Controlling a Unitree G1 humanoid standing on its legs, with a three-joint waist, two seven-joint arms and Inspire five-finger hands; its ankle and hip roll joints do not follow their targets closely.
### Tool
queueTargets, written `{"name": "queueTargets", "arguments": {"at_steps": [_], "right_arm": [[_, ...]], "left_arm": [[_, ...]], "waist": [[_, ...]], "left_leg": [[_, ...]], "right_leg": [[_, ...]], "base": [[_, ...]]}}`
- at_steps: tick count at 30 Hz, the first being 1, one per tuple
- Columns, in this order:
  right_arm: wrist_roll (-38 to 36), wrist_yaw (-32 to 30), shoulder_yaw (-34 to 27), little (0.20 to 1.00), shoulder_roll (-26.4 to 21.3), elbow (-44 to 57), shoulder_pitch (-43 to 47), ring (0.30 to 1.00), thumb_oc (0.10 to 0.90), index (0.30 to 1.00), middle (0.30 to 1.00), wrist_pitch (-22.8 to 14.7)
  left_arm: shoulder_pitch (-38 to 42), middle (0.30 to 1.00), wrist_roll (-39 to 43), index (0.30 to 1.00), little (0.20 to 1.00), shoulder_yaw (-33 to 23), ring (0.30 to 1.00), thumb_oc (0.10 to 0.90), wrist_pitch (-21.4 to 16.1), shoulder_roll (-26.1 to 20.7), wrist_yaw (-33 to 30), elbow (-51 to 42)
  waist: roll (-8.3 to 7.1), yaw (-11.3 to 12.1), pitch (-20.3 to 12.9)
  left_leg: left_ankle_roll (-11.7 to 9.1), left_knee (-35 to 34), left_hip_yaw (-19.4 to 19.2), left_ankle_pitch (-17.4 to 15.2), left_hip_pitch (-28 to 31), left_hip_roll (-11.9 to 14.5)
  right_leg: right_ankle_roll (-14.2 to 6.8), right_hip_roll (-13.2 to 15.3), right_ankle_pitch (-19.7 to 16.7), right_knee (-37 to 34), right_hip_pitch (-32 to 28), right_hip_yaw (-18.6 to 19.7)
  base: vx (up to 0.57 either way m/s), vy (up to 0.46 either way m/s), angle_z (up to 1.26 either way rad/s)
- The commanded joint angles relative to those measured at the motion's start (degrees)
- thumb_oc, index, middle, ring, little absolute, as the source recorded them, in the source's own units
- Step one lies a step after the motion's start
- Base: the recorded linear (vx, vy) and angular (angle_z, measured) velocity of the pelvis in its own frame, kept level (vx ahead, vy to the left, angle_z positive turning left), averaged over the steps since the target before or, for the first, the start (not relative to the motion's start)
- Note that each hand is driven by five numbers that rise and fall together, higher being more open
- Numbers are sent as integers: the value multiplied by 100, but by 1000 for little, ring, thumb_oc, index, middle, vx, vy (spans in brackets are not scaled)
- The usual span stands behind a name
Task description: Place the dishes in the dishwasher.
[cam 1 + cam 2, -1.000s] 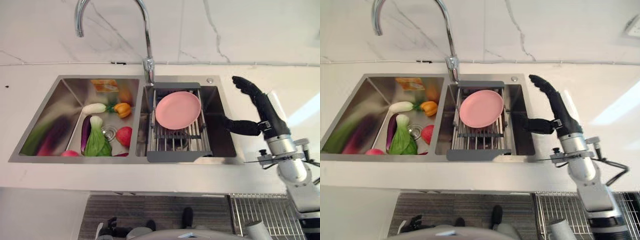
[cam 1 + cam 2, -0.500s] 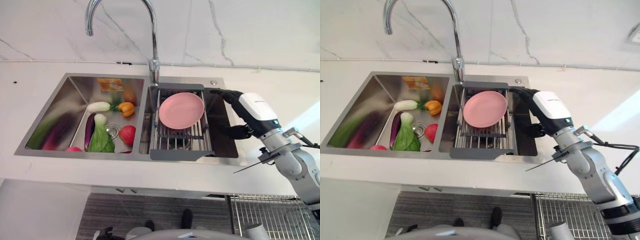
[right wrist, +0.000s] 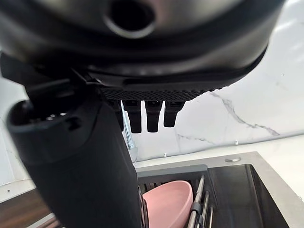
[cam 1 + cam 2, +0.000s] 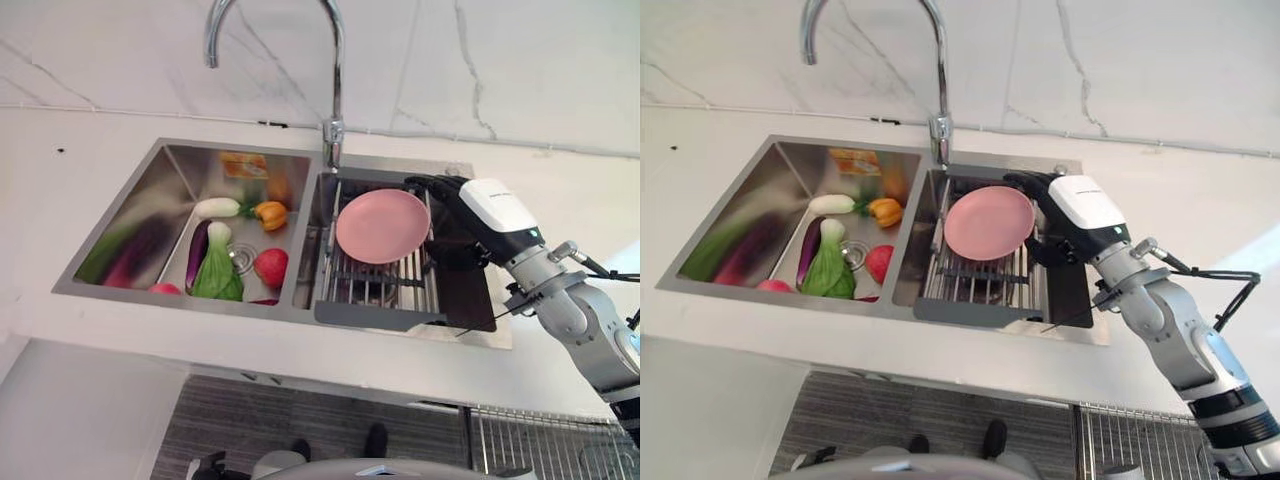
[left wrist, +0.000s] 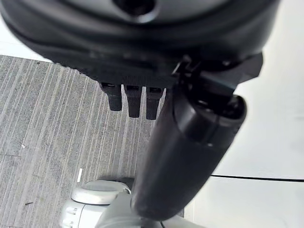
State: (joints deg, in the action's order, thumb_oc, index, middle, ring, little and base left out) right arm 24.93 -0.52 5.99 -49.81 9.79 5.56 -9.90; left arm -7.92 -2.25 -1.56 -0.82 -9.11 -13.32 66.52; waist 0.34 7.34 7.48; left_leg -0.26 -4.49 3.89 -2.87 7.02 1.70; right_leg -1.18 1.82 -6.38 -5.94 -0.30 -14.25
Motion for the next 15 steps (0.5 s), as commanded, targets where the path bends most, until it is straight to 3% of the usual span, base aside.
{"name": "queueTargets", "arguments": {"at_steps": [1,15], "right_arm": [[199,-270,-22,900,-200,301,476,900,800,900,900,-100],[556,-310,307,900,28,33,536,900,800,900,900,-35]], "left_arm": [[161,900,162,900,900,39,900,800,-53,-322,-158,499],[178,900,211,900,900,106,900,800,-60,-278,-119,525]], "waist": [[-216,165,-306],[-283,302,-260]], "left_leg": [[-342,-51,57,356,-433,-53],[-359,-51,253,414,-517,-65]], "right_leg": [[-439,288,1039,480,-616,-258],[-416,290,1053,470,-634,-436]], "base": [[-9,3,9],[-13,1,6]]}}
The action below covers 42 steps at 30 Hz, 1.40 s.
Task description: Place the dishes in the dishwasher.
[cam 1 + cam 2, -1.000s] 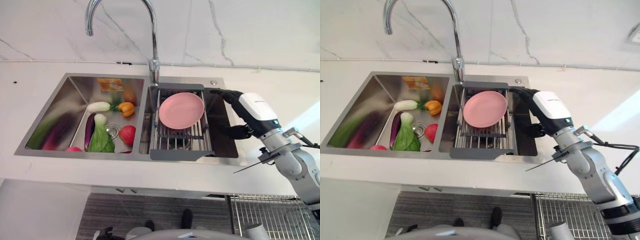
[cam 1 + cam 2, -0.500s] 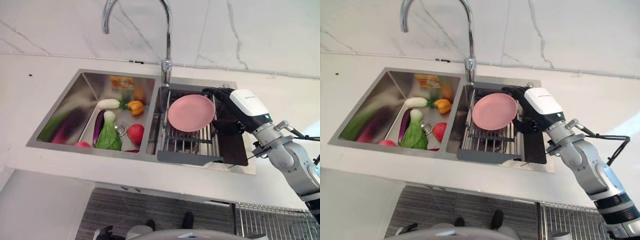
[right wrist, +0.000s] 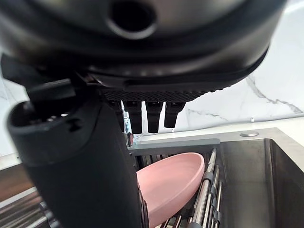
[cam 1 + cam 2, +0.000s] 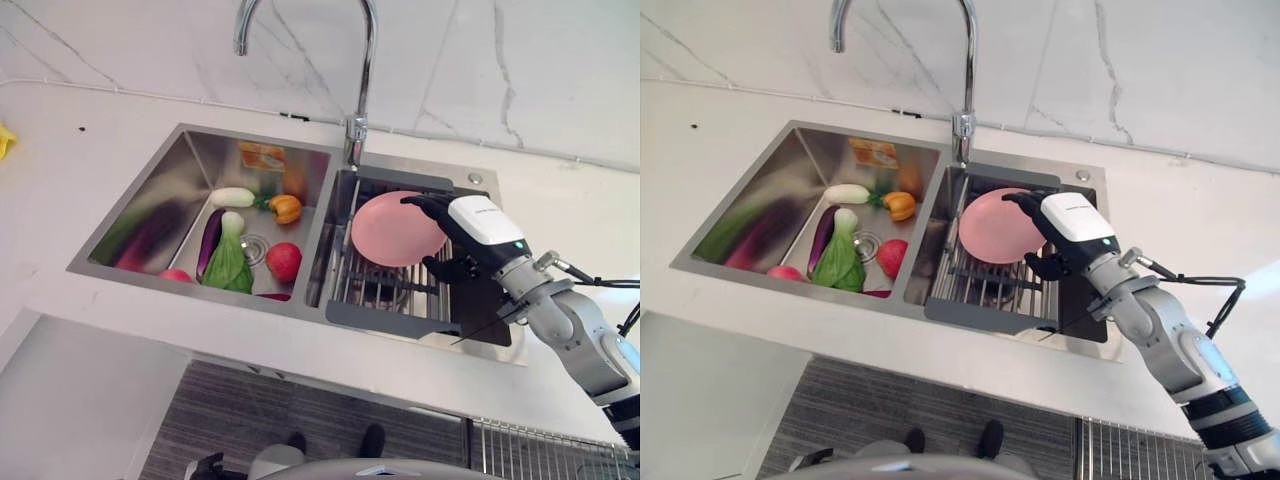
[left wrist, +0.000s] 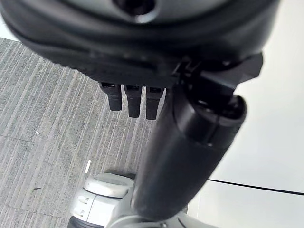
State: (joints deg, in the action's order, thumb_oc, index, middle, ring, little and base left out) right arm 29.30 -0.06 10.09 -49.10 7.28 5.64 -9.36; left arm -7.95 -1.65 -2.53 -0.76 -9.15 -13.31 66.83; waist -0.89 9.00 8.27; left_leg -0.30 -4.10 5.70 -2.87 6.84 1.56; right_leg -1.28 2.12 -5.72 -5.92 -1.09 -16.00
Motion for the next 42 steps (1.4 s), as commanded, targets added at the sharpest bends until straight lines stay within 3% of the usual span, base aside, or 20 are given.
{"name": "queueTargets", "arguments": {"at_steps": [1,8,14,19,25,26,27,28,38,42], "right_arm": [[224,-392,-78,900,-10,236,520,900,800,900,900,-74],[651,-573,-33,900,136,60,402,900,800,900,900,2],[1582,-1036,41,900,250,-252,262,900,800,900,900,122],[2566,-1550,168,900,345,-560,247,900,800,900,900,392],[2973,-1925,353,900,623,-828,349,900,800,900,900,649],[3025,-2056,386,705,751,-887,359,705,670,705,705,705],[3061,-2106,438,342,804,-938,395,342,428,342,342,719],[3091,-2177,464,300,838,-977,410,300,400,300,300,749],[3155,-2723,601,300,1048,-1023,552,300,400,300,300,880],[3070,-2863,595,300,1124,-844,601,300,400,300,300,816]], "left_arm": [[185,900,156,900,900,215,900,800,-71,-263,-120,493],[152,900,205,900,900,178,900,800,-77,-230,-134,488],[151,900,291,900,900,138,900,800,-87,-175,-177,525],[170,900,273,900,900,259,900,800,-108,-103,-253,445],[190,900,285,900,900,436,900,800,-147,-43,-332,284],[151,900,331,900,900,529,900,800,-193,-10,-366,178],[137,900,338,900,900,561,900,800,-194,-5,-359,170],[133,900,340,900,900,586,900,800,-209,-4,-381,157],[-114,900,409,900,900,918,900,800,-269,9,-406,-489],[-5,900,357,900,900,952,900,800,-275,-32,-450,-233]], "waist": [[-163,164,-330],[-164,221,-306],[-146,246,-281],[-97,229,-268],[-48,214,-242],[-22,213,-235],[-23,218,-234],[-14,221,-233],[39,236,-215],[35,190,-229]], "left_leg": [[-357,-90,99,424,-514,-60],[-364,-88,184,447,-540,-74],[-373,-88,243,453,-555,-85],[-371,-80,288,456,-568,-96],[-365,-76,285,457,-564,-98],[-358,-73,288,457,-568,-93],[-355,-73,286,456,-567,-91],[-355,-72,283,459,-571,-93],[-338,-67,266,466,-576,-87],[-331,-68,244,458,-569,-78]], "right_leg": [[-402,261,994,472,-562,-300],[-397,272,988,462,-579,-397],[-392,270,994,460,-588,-437],[-390,276,996,468,-577,-456],[-388,292,993,482,-576,-466],[-389,300,993,488,-573,-465],[-388,300,990,485,-573,-460],[-388,300,992,484,-576,-464],[-398,305,990,484,-562,-455],[-403,304,992,484,-557,-441]], "base": [[-16,5,7],[-16,3,10],[-12,3,6],[-6,1,3],[-4,2,1],[0,0,0],[0,0,0],[0,0,0],[0,0,0],[0,0,0]]}}
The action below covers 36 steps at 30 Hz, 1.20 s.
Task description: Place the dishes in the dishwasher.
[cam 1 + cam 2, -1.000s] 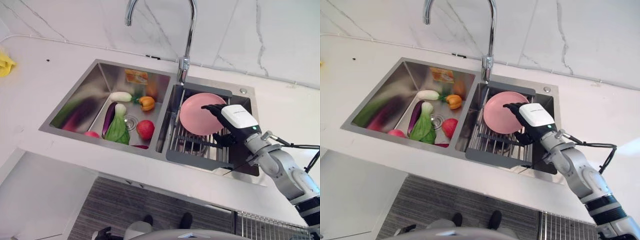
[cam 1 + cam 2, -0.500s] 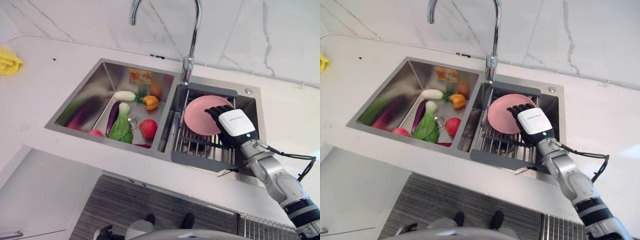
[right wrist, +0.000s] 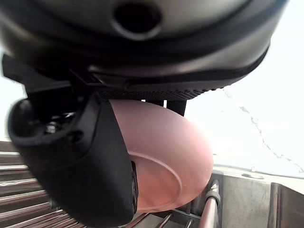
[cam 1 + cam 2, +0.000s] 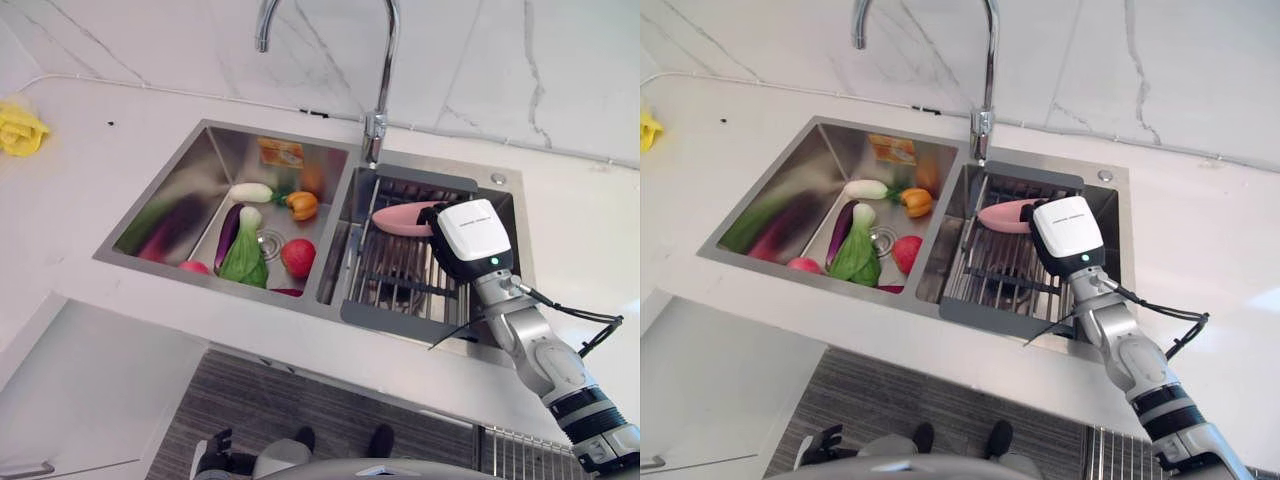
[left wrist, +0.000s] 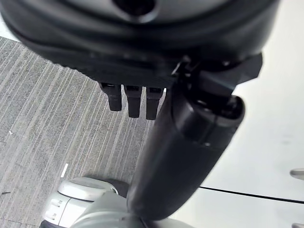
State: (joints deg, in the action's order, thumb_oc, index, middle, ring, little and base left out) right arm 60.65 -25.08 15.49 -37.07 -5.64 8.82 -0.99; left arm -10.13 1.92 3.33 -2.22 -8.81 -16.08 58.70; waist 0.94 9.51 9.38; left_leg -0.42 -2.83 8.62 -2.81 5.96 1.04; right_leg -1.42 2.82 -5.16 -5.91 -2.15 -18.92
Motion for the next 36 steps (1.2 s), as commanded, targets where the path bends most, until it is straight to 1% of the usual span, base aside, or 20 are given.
{"name": "queueTargets", "arguments": {"at_steps": [1,5,9,11,13,14,15,18,19,20,23,24,25,28,29,31,33,34,35,36], "right_arm": [[-116,-384,44,300,-55,502,333,300,400,300,300,3],[-189,-433,36,300,-164,755,473,300,400,300,300,-82],[-486,-583,-356,300,-229,1271,396,300,400,300,300,-194],[-570,-652,-474,300,-221,1371,344,300,400,300,300,-216],[-771,-749,-705,300,-185,1631,268,300,400,300,300,-275],[-997,-831,-933,300,-142,1864,168,300,400,300,300,-379],[-1004,-824,-946,300,-144,1878,155,300,400,300,300,-383],[-1560,-1090,-1494,300,83,2336,-38,300,400,300,300,-540],[-1561,-1085,-1502,300,84,2345,-47,300,400,300,300,-539],[-1754,-1202,-1655,300,176,2434,-78,300,400,300,300,-600],[-1935,-1435,-2021,300,304,2587,-170,300,400,300,300,-611],[-1935,-1435,-2021,300,304,2587,-170,300,400,300,300,-611],[-2062,-1598,-2294,300,386,2678,-269,300,400,300,300,-617],[-2259,-1781,-2605,300,538,2779,-343,300,400,300,300,-636],[-2264,-1772,-2621,300,546,2801,-362,300,400,300,300,-634],[-2429,-1810,-2777,300,652,2843,-400,300,400,300,300,-666],[-2666,-1880,-3020,300,787,2917,-500,300,400,300,300,-694],[-2670,-1873,-3026,300,791,2927,-508,300,400,300,300,-692],[-2775,-1926,-3131,300,865,2967,-544,300,400,300,300,-706],[-2776,-1922,-3135,300,868,2974,-549,300,400,300,300,-704]], "left_arm": [[342,900,22,900,900,286,900,800,-156,-20,-207,806],[534,900,59,900,900,146,900,800,-124,-105,-182,1010],[525,900,16,900,900,77,900,800,-135,-175,-181,927],[525,900,19,900,900,66,900,800,-133,-195,-177,916],[524,900,26,900,900,41,900,800,-122,-200,-189,905],[530,900,28,900,900,19,900,800,-108,-197,-191,913],[531,900,28,900,900,22,900,800,-107,-199,-191,914],[503,900,23,900,900,2,900,800,-74,-193,-229,903],[502,900,23,900,900,7,900,800,-73,-195,-229,903],[503,900,41,900,900,-15,900,800,-69,-188,-246,905],[508,900,59,900,900,-49,900,800,-55,-189,-294,900],[508,900,59,900,900,-49,900,800,-55,-189,-294,900],[525,900,68,900,900,-49,900,800,-48,-187,-313,884],[544,900,72,900,900,-68,900,800,-29,-184,-330,879],[546,900,72,900,900,-62,900,800,-28,-190,-329,880],[559,900,64,900,900,-75,900,800,-16,-187,-335,882],[559,900,25,900,900,-91,900,800,13,-195,-325,878],[558,900,24,900,900,-89,900,800,14,-197,-324,877],[563,900,21,900,900,-108,900,800,22,-191,-324,883],[563,900,20,900,900,-107,900,800,22,-192,-324,883]], "waist": [[-165,123,-348],[-199,118,-361],[-207,76,-370],[-206,74,-375],[-205,43,-384],[-196,-6,-394],[-196,-1,-393],[-169,-121,-399],[-169,-114,-399],[-155,-177,-404],[-128,-278,-413],[-128,-278,-413],[-120,-348,-430],[-97,-460,-444],[-100,-446,-443],[-80,-519,-448],[-60,-659,-466],[-61,-641,-467],[-44,-713,-476],[-44,-701,-478]], "left_leg": [[-320,-197,-57,441,-470,-24],[-327,-202,-63,423,-434,-21],[-324,-208,-90,407,-404,-22],[-323,-209,-97,403,-397,-21],[-318,-212,-108,398,-394,-20],[-316,-213,-138,393,-383,-15],[-316,-213,-139,392,-382,-15],[-307,-214,-230,379,-343,-2],[-307,-214,-233,379,-341,-2],[-298,-215,-271,366,-324,1],[-293,-217,-367,341,-283,18],[-293,-217,-367,341,-283,18],[-289,-217,-418,319,-257,23],[-282,-217,-487,293,-224,33],[-282,-217,-494,290,-220,35],[-267,-217,-539,341,-233,36],[-258,-217,-644,316,-212,41],[-257,-217,-659,313,-209,43],[-248,-217,-723,295,-192,51],[-248,-217,-734,293,-191,53]], "right_leg": [[-391,237,937,485,-452,-135],[-385,231,948,470,-487,-107],[-389,228,949,456,-500,-83],[-390,229,946,454,-498,-80],[-393,229,940,441,-500,-56],[-396,231,940,433,-504,-37],[-396,231,940,432,-505,-37],[-406,230,919,422,-494,38],[-406,229,918,422,-495,41],[-410,223,911,413,-489,96],[-414,213,898,394,-482,202],[-414,213,898,394,-482,202],[-412,197,891,378,-477,264],[-414,185,881,361,-463,353],[-413,184,879,360,-464,360],[-415,191,809,354,-416,405],[-428,176,772,315,-387,544],[-428,174,769,314,-384,559],[-432,168,749,301,-359,651],[-431,166,747,301,-356,663]], "base": [[0,0,0],[20,-7,-3],[0,0,0],[0,0,0],[0,0,0],[0,0,0],[0,0,0],[6,7,-3],[8,7,-8],[11,8,-15],[7,8,-16],[15,2,-27],[12,3,-19],[6,0,-16],[-31,12,-19],[-24,10,-19],[10,4,-14],[5,8,-19],[2,4,-27],[13,3,-40]]}}
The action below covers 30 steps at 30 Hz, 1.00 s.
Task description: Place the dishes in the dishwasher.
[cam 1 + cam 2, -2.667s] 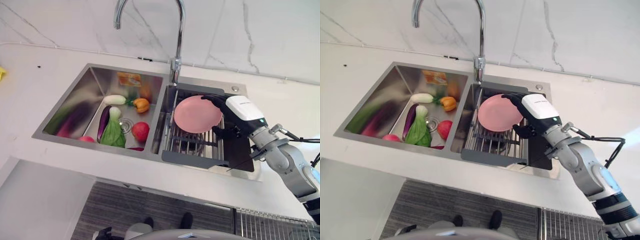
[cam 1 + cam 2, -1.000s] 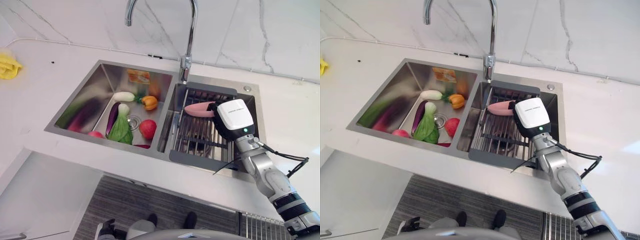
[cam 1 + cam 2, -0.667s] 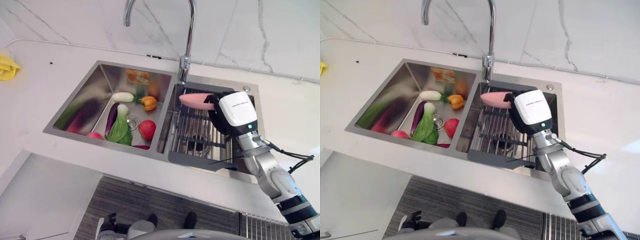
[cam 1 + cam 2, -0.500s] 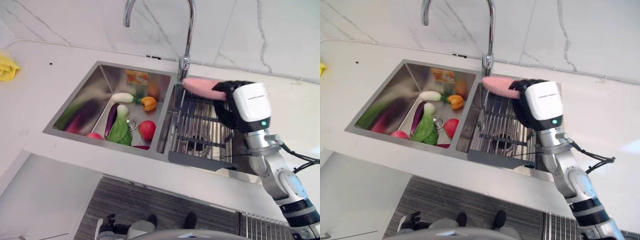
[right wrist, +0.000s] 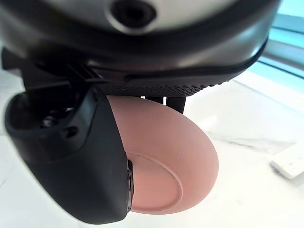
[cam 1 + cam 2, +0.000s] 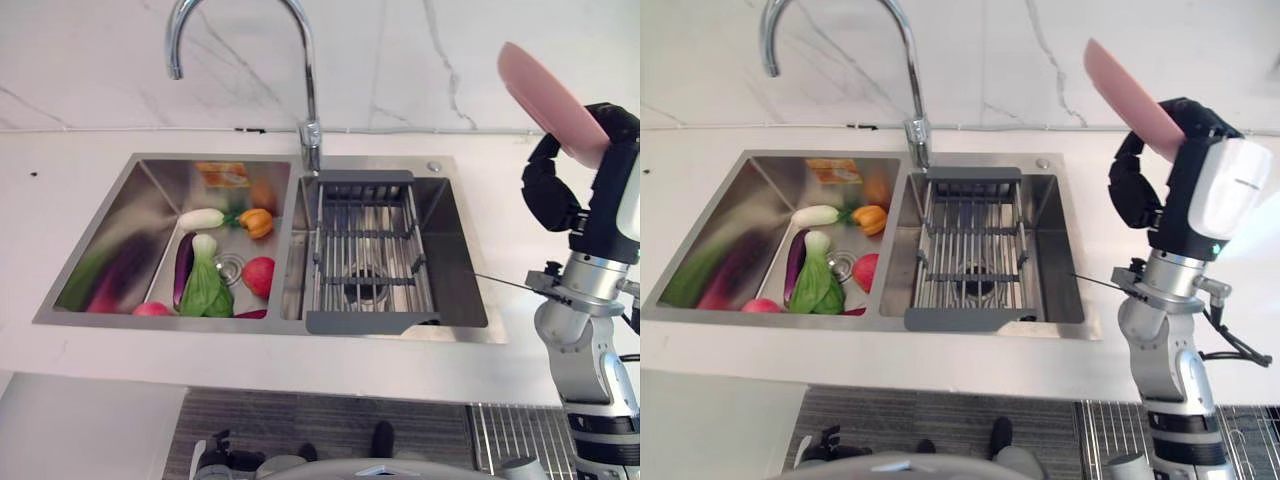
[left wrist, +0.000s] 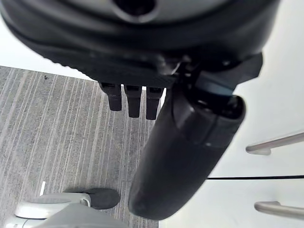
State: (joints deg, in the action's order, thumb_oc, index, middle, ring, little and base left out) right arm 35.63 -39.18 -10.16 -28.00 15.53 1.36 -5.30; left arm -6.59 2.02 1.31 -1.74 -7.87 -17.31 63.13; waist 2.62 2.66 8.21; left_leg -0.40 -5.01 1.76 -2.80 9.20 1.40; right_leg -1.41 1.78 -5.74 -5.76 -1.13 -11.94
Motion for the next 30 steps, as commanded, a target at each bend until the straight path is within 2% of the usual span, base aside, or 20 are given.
{"name": "queueTargets", "arguments": {"at_steps": [1,3,6,8,10,11,13,14,15,19,20,21,23,27,28,30], "right_arm": [[-342,-565,-684,300,17,860,179,300,400,300,300,-284],[-378,-574,-737,300,48,874,173,300,400,300,300,-275],[-525,-554,-996,300,85,953,91,300,400,300,300,-280],[-495,-539,-1089,300,37,995,49,300,400,300,300,-247],[-354,-465,-1416,300,-140,1132,-92,300,400,300,300,-184],[-354,-462,-1418,300,-142,1136,-93,300,400,300,300,-182],[-39,-461,-1820,300,-462,1303,-194,300,400,300,300,-95],[87,-257,-2059,300,-983,1177,-250,300,400,300,300,-18],[68,-123,-2181,300,-1248,1102,-339,300,400,300,300,4],[-85,528,-2268,300,-2120,905,-618,300,400,300,300,-21],[-153,646,-2269,300,-2206,851,-731,300,400,300,300,-32],[-167,649,-2269,300,-2218,840,-729,300,400,300,300,-39],[-369,1066,-2218,300,-2562,566,-1009,300,400,300,300,-90],[-572,1500,-2101,300,-2778,217,-1289,300,400,300,300,-116],[-641,1798,-1999,300,-2832,152,-1430,300,400,300,300,-160],[-644,1876,-1898,300,-2828,28,-1473,300,400,300,300,-163]], "left_arm": [[213,900,0,900,900,72,900,800,-21,-288,-200,447],[220,900,-8,900,900,71,900,800,-23,-291,-201,441],[239,900,-59,900,900,48,900,800,-7,-324,-176,392],[247,900,-74,900,900,44,900,800,-5,-335,-156,376],[262,900,-157,900,900,19,900,800,-22,-349,-79,355],[263,900,-158,900,900,20,900,800,-22,-346,-78,356],[267,900,-277,900,900,-16,900,800,-62,-368,0,365],[255,900,-324,900,900,-89,900,800,-93,-439,92,365],[237,900,-317,900,900,-152,900,800,-108,-478,123,354],[224,900,-325,900,900,-269,900,800,-86,-614,237,410],[243,900,-296,900,900,-319,900,800,-87,-640,245,434],[244,900,-295,900,900,-320,900,800,-91,-637,248,440],[315,900,-259,900,900,-390,900,800,-83,-715,266,522],[508,900,-271,900,900,-302,900,800,-75,-783,310,528],[627,900,-298,900,900,-216,900,800,-70,-806,361,503],[702,900,-282,900,900,-182,900,800,-68,-808,372,497]], "waist": [[-193,-96,-365],[-184,-106,-366],[-163,-252,-378],[-157,-282,-383],[-150,-446,-388],[-146,-431,-388],[-136,-589,-372],[-136,-706,-365],[-159,-798,-324],[-216,-1037,-342],[-252,-1109,-329],[-250,-1081,-346],[-344,-1211,-305],[-487,-1295,-247],[-550,-1329,-163],[-601,-1328,-106]], "left_leg": [[-236,1,-141,271,-489,28],[-231,1,-203,258,-475,35],[-224,1,-387,221,-428,45],[-220,1,-428,205,-418,48],[-217,1,-582,172,-383,45],[-217,1,-596,169,-381,47],[-202,1,-808,138,-371,66],[-189,1,-1064,45,-338,94],[-182,1,-1200,70,-349,102],[-127,4,-1703,-65,-388,129],[-123,1,-1772,-29,-425,136],[-123,1,-1802,-27,-438,136],[-80,4,-2076,-47,-474,130],[-64,5,-2247,-43,-549,152],[-38,14,-2277,-97,-561,163],[-33,18,-2314,-91,-597,166]], "right_leg": [[-445,260,774,267,-425,77],[-448,252,758,265,-401,146],[-463,223,706,240,-347,363],[-472,220,691,227,-337,417],[-508,212,623,202,-283,582],[-508,210,620,202,-278,597],[-558,188,543,206,-135,837],[-627,164,508,200,-16,1091],[-652,148,428,223,88,1216],[-761,39,317,261,458,1756],[-760,23,255,275,539,1846],[-761,19,247,281,566,1877],[-827,-82,171,362,788,2172],[-864,-133,100,388,956,2333],[-905,-146,105,382,984,2345],[-919,-152,82,391,1042,2367]], "base": [[9,3,-40],[3,6,-40],[5,8,-36],[11,12,-28],[17,25,-24],[-7,23,-15],[-1,52,-35],[-27,82,-59],[-2,95,-71],[-25,83,-109],[-29,48,-90],[-40,37,-97],[-42,75,-101],[-58,32,-57],[-94,10,-27],[-96,13,-19]]}}
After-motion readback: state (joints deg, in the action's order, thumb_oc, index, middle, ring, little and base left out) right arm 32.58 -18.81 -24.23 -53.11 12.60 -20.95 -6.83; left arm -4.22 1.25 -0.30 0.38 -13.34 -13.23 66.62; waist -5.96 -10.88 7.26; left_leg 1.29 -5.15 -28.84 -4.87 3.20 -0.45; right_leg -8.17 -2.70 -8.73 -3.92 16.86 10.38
